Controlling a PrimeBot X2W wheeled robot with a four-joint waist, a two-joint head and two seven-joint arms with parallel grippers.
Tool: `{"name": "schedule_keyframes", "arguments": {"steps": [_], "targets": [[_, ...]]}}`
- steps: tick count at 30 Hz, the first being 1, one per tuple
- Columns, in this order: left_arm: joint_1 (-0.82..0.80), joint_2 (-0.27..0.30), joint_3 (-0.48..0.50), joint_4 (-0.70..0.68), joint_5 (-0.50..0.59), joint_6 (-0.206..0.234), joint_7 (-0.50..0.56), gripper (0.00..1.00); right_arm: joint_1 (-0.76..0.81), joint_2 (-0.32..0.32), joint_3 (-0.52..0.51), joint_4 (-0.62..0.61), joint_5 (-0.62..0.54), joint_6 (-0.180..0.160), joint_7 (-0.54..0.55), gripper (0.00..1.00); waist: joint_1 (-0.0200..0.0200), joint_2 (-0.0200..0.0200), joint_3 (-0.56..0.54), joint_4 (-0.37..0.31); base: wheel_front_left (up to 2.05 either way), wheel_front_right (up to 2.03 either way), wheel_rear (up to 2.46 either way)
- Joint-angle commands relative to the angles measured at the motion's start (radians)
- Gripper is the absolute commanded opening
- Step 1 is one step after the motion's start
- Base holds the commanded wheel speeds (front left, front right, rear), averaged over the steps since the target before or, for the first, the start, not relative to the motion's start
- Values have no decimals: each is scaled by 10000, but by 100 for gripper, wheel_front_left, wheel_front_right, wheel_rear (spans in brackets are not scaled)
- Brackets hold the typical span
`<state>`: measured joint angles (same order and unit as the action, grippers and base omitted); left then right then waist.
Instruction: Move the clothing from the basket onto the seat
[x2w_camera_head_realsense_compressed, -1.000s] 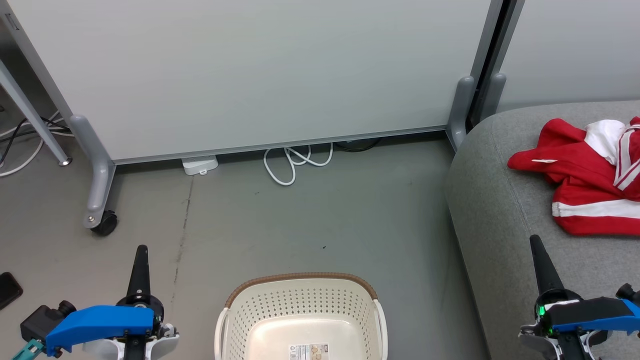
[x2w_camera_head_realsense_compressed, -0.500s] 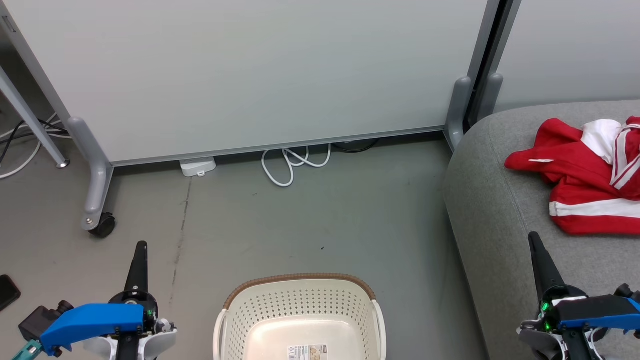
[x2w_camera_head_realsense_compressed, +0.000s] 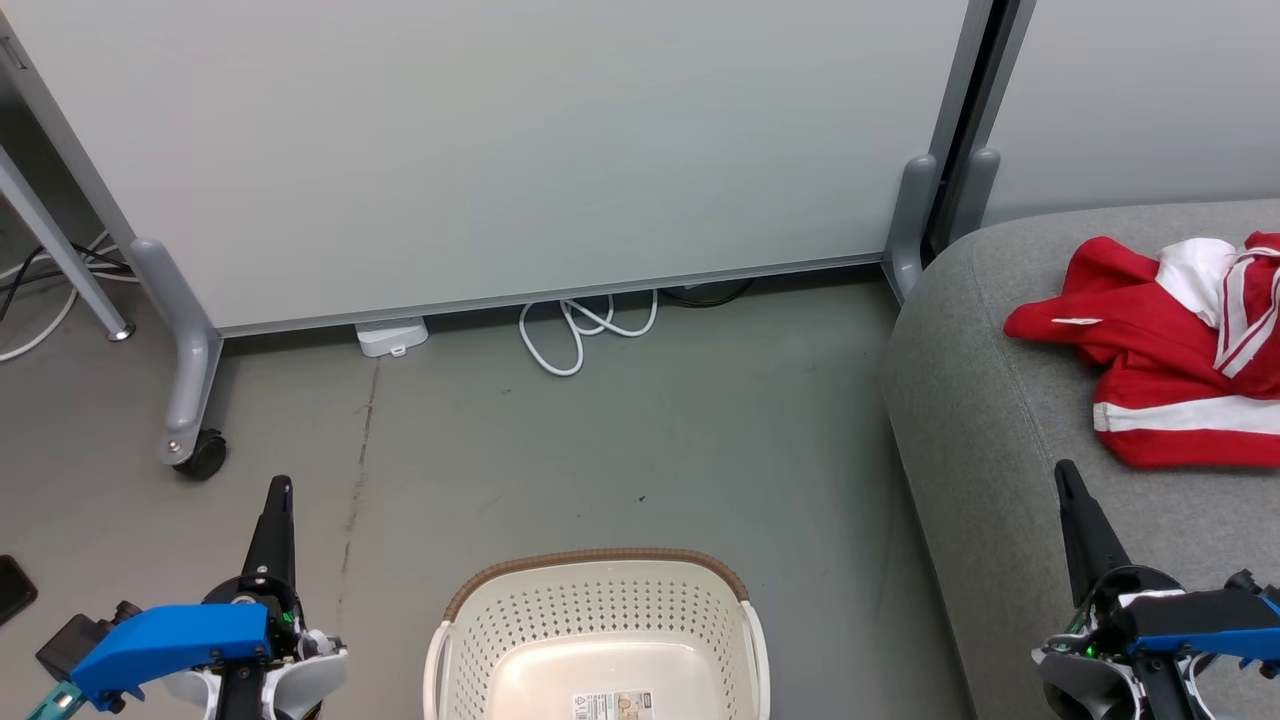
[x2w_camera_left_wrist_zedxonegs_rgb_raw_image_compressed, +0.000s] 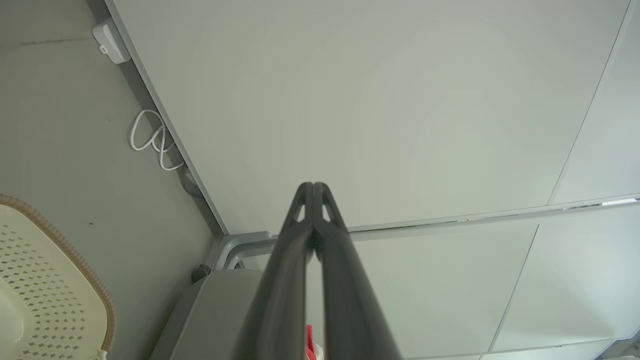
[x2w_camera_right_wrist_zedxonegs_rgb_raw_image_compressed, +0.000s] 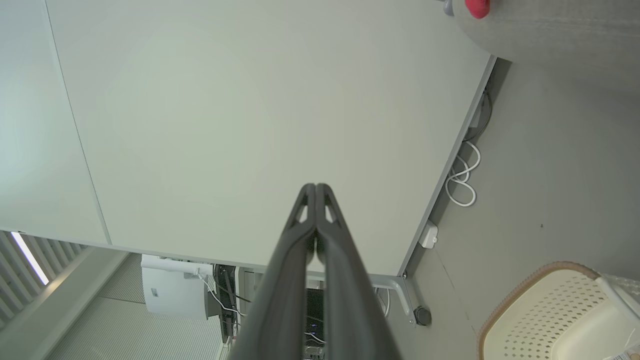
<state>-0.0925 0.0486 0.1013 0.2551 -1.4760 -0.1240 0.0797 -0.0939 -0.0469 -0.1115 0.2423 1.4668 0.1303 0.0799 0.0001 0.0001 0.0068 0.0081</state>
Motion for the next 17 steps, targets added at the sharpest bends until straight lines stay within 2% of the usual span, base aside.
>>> {"name": "schedule_keyframes", "arguments": {"steps": [1,17], "targets": [[-182,27,53,-84,-191,-81,75,0,-164,-55,-21,-2,197,7,68,0,-1,-1,-2,-5,0,0,0],[-223,28,146,-118,-1308,-106,352,0,-203,-58,-35,35,1400,7,351,0,-1,-1,-33,-73,0,0,0]]}}
